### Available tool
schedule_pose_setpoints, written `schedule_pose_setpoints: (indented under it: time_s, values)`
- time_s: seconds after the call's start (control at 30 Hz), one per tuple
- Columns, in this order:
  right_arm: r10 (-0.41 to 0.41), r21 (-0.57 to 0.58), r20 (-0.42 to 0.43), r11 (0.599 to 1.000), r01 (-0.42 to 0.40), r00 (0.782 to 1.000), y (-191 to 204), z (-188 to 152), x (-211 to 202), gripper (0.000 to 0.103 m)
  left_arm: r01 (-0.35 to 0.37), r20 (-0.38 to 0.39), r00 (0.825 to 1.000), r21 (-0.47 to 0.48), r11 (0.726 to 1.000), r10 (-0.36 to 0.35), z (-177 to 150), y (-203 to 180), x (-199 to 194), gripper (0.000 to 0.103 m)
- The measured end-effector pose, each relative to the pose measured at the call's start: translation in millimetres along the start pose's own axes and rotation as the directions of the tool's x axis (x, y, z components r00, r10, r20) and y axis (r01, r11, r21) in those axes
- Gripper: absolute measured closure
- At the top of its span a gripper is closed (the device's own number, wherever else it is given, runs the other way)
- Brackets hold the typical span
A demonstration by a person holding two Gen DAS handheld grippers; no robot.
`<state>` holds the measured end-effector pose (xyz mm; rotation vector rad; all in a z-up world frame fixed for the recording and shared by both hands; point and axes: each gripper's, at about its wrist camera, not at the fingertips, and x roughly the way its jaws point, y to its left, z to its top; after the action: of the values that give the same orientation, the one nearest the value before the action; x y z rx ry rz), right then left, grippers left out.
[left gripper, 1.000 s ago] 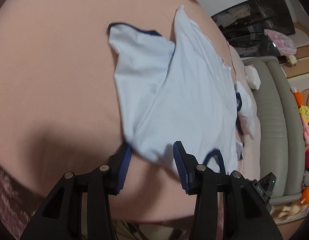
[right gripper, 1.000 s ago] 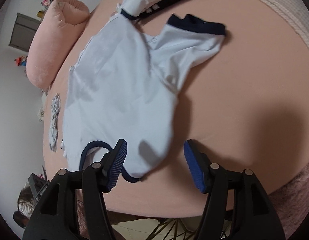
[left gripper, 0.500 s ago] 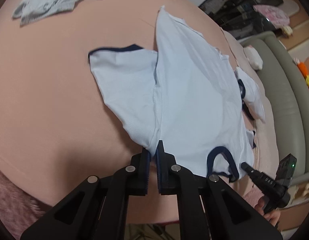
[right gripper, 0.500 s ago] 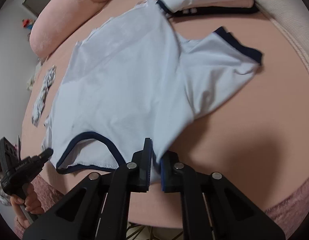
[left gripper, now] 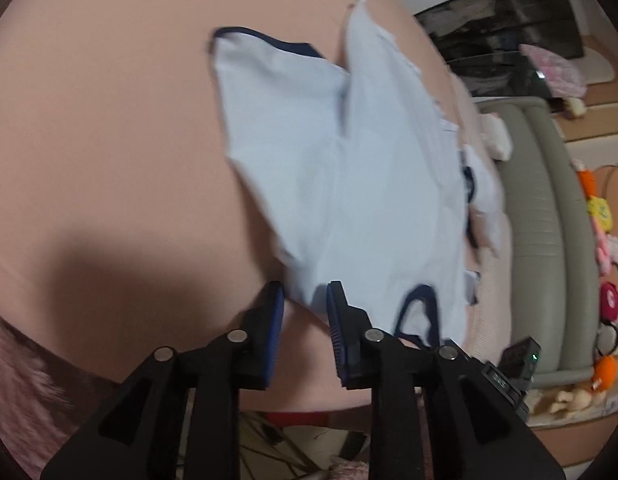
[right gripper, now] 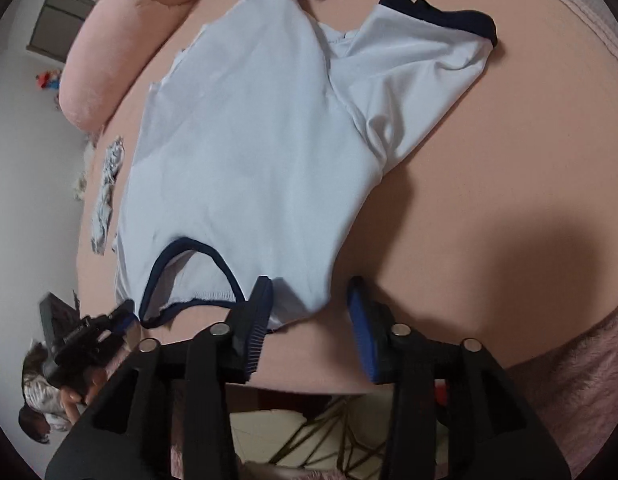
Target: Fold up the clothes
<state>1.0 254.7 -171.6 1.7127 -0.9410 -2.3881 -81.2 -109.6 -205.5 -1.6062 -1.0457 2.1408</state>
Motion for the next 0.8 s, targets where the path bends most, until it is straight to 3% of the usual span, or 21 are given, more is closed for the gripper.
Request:
schedule_pose_setpoints:
  time_s: [0.07, 0.13, 0.17, 0.23, 0.33, 0.47, 0.53, 0.6, 0.67, 0.7, 0.73, 0.8]
  values:
    - [-0.002, -0.044, 0.013, 0.999, 0.003, 1.0, 6.8, 2.1, 5.7, 0.048, -0.006, -0.009, 1.0, 0.044, 0.999, 0.006, -5.6, -10.7, 7.6, 0.073]
    - [-0.024, -0.096, 0.026, 0.995, 0.026, 0.999, 15.1, 3.9, 10.6, 0.049, -0.021, 0.003, 1.0, 0.058, 0.998, 0.021, -5.6, -17.1, 16.3, 0.074]
    - [-0.06, -0.132, 0.032, 0.989, 0.064, 0.998, 21.3, 4.6, 12.2, 0.053, -0.043, 0.013, 0.999, 0.073, 0.996, 0.042, -5.2, -21.5, 17.9, 0.077]
    - [-0.125, -0.196, 0.042, 0.972, 0.131, 0.991, 33.0, 6.0, 14.7, 0.087, -0.099, 0.031, 0.995, 0.119, 0.988, 0.096, -5.9, -32.2, 19.1, 0.093]
    - [-0.141, -0.218, 0.052, 0.964, 0.149, 0.989, 39.8, 3.1, 8.2, 0.098, -0.169, 0.019, 0.986, 0.176, 0.97, 0.169, -11.1, -43.6, 17.3, 0.097]
    - [-0.184, -0.268, 0.071, 0.943, 0.197, 0.98, 40.1, -13.7, -4.3, 0.098, -0.214, -0.031, 0.974, 0.207, 0.955, 0.225, -19.3, -37.4, 16.0, 0.097]
    - [-0.209, -0.257, 0.037, 0.943, 0.212, 0.977, 39.7, -19.0, 1.7, 0.097, -0.208, -0.072, 0.971, 0.216, 0.954, 0.228, -23.8, -31.8, 17.6, 0.096]
    - [-0.218, -0.233, -0.01, 0.949, 0.21, 0.976, 32.3, -21.2, 7.7, 0.098, -0.19, -0.062, 0.976, 0.22, 0.957, 0.208, -23.7, -32.0, 4.4, 0.096]
    - [-0.219, -0.216, -0.011, 0.953, 0.211, 0.976, 32.1, -20.8, -2.4, 0.095, -0.191, 0.001, 0.98, 0.231, 0.954, 0.197, -20.9, -32.7, -13.5, 0.095]
    - [-0.229, -0.221, 0.004, 0.949, 0.224, 0.973, 34.6, -20.9, -9.1, 0.092, -0.174, 0.013, 0.985, 0.2, 0.964, 0.175, -15.1, -27.2, -19.4, 0.089]
    - [-0.236, -0.227, 0.028, 0.945, 0.236, 0.971, 37.6, -21.4, -17.1, 0.089, -0.155, 0.027, 0.988, 0.169, 0.973, 0.153, -9.3, -21.8, -25.2, 0.071]
    - [-0.23, -0.253, 0.074, 0.937, 0.241, 0.97, 47.7, -20.0, -31.4, 0.084, -0.111, 0.039, 0.993, 0.082, 0.99, 0.109, 3.2, -8.1, -28.6, 0.05]
